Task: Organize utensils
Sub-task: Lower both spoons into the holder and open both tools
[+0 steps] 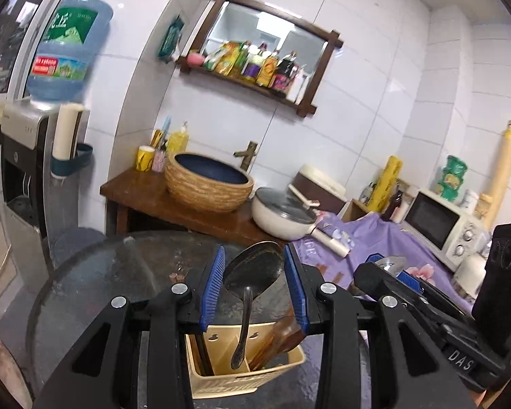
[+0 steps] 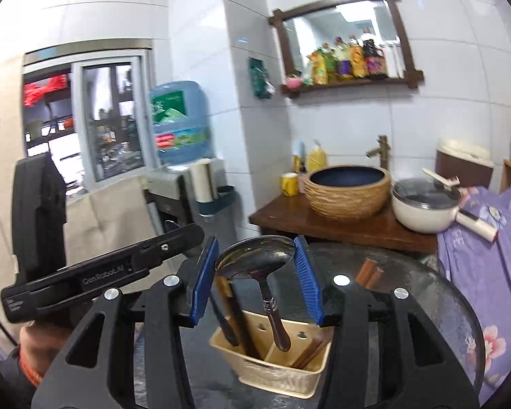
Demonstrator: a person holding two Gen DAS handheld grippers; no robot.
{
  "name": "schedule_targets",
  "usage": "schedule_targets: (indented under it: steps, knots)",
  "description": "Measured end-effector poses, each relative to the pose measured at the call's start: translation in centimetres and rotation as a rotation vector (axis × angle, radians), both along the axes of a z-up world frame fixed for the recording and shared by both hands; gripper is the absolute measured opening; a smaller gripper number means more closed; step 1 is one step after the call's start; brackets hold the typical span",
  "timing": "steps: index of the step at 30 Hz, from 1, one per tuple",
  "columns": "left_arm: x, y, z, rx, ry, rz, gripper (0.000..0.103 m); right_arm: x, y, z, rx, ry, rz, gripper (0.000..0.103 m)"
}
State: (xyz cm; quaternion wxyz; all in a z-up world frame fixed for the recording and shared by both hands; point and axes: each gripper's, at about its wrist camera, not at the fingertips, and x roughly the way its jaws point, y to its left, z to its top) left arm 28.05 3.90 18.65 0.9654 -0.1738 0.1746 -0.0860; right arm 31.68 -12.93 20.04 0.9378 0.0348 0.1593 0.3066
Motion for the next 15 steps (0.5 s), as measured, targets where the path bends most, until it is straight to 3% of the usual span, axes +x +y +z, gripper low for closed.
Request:
schedule_targets:
  steps: [7,15]
  knots:
    - [1.2,-1.1,-4.1,0.044,0.021,0.018,0.035,3.2,0.1,-6.1,-0.004,0.106,-0.051,0.046]
    - [1.7,-1.0,-7.7,0.051,0.097,0.012,0.035,4.0,-0.2,-9.6,0.027,0.173,-0.059,0.046]
